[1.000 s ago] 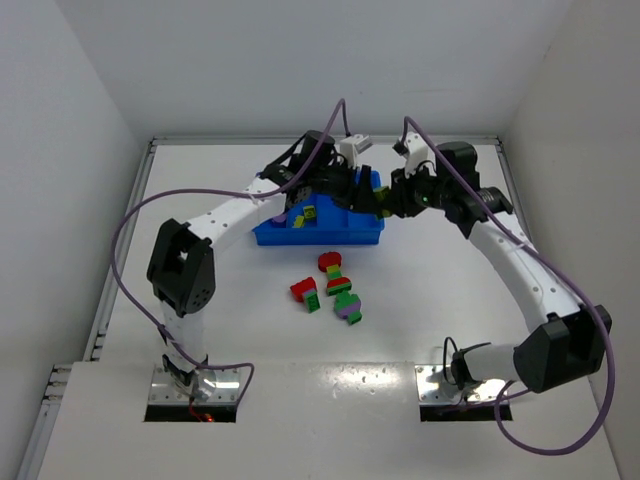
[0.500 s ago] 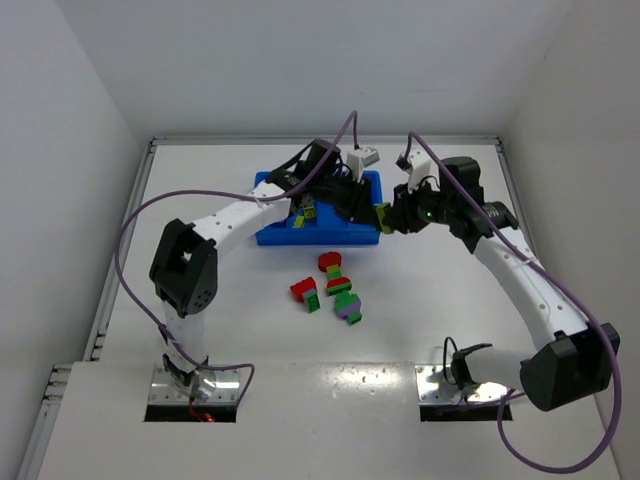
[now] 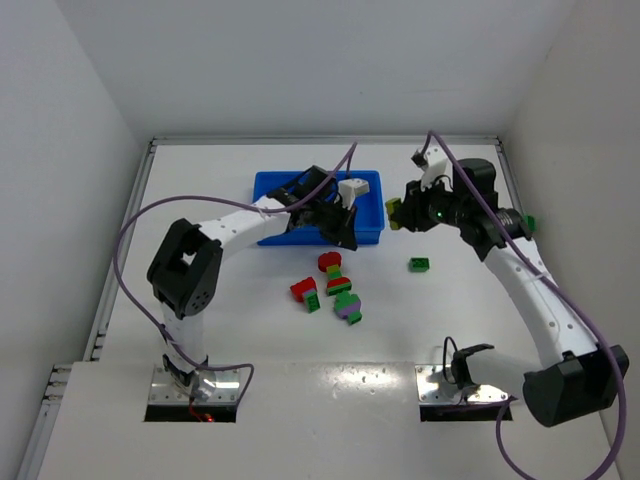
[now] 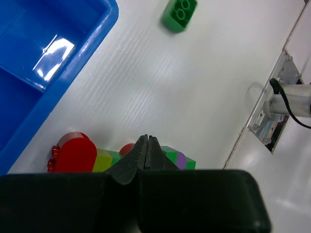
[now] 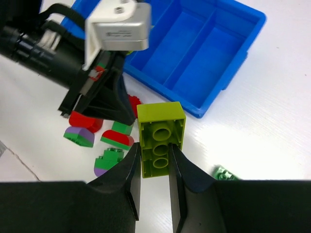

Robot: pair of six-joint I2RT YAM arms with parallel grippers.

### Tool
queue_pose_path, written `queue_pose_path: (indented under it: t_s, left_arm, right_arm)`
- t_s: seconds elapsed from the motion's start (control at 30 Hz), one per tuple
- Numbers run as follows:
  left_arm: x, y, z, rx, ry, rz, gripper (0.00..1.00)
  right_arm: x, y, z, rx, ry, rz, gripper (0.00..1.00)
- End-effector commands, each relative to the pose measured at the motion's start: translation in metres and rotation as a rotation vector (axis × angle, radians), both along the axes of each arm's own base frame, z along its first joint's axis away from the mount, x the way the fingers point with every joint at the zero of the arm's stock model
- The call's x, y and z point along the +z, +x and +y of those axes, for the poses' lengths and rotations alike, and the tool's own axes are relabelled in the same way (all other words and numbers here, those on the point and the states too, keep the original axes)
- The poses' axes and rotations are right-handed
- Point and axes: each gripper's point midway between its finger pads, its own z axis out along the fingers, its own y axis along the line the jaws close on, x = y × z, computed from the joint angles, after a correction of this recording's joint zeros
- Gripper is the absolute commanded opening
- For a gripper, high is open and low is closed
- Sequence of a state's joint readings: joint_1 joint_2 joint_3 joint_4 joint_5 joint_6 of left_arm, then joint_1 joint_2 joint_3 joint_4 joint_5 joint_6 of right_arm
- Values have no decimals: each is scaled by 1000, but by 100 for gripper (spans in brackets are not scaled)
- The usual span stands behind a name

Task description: Sort the legos into containers by color

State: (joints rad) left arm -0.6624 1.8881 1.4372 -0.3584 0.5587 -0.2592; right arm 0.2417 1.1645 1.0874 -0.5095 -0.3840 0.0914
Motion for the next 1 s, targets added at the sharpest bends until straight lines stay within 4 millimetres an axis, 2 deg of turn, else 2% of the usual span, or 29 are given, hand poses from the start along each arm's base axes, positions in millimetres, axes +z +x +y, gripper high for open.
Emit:
queue_pose_path:
  t_s: [0.0, 0.03, 0.13, 0.17, 0.2, 0.3, 0.37, 0.43, 0.47, 0.5, 0.6, 0.63, 0.77, 0.83, 0.87, 0.9, 0.97]
  left_arm:
    - [34, -1, -1, -25, -57, -87, 0]
    - [34, -1, -1, -25, -57, -87, 2]
    - [40, 13, 9, 18, -73, -77, 23]
    - [48, 20, 12, 42, -80, -91, 31]
    - [47, 25, 16, 69, -72, -89, 50]
    - [68, 46, 27, 124, -97, -126, 68]
    - [80, 62, 36, 164, -115, -144, 73]
    - [88, 72, 43, 187, -124, -161, 73]
    - [94, 81, 51, 209, -130, -174, 74]
    - [89, 85, 54, 226, -126, -157, 80]
    - [98, 100, 68, 279, -125, -173, 85]
    - [95, 108, 76, 308, -109, -171, 87]
    - [95, 116, 88, 330, -85, -198, 87]
    - [95, 120, 93, 337, -81, -205, 87]
    - [95, 122, 95, 348, -74, -210, 87]
    - [95, 122, 95, 348, -73, -210, 87]
    - [93, 123, 99, 352, -65, -209, 87]
  right_arm:
    - [6, 10, -15, -92, 41, -7, 0]
    - [-1, 10, -16, -102, 50, 21, 0]
    - [-8, 19, -21, -126, 117, 80, 0]
    - [-5, 24, -21, -135, 142, 86, 0]
    - [-2, 27, -20, -127, 161, 94, 0]
    - [3, 49, -18, -133, 190, 96, 0]
    - [9, 70, -16, -132, 192, 84, 0]
    - [11, 84, -10, -109, 179, 76, 0]
    - [19, 91, -4, -96, 181, 65, 0]
    - [6, 102, -2, -99, 175, 98, 0]
    - [0, 118, -3, -99, 151, 107, 0]
    - [-13, 125, -3, -110, 140, 134, 0]
    - [-38, 131, 5, -87, 112, 196, 0]
    - [-44, 134, 9, -65, 94, 195, 0]
    - [-39, 140, 8, -71, 91, 179, 0]
    - [-48, 140, 12, -59, 80, 199, 0]
    - [-50, 145, 17, -56, 71, 198, 0]
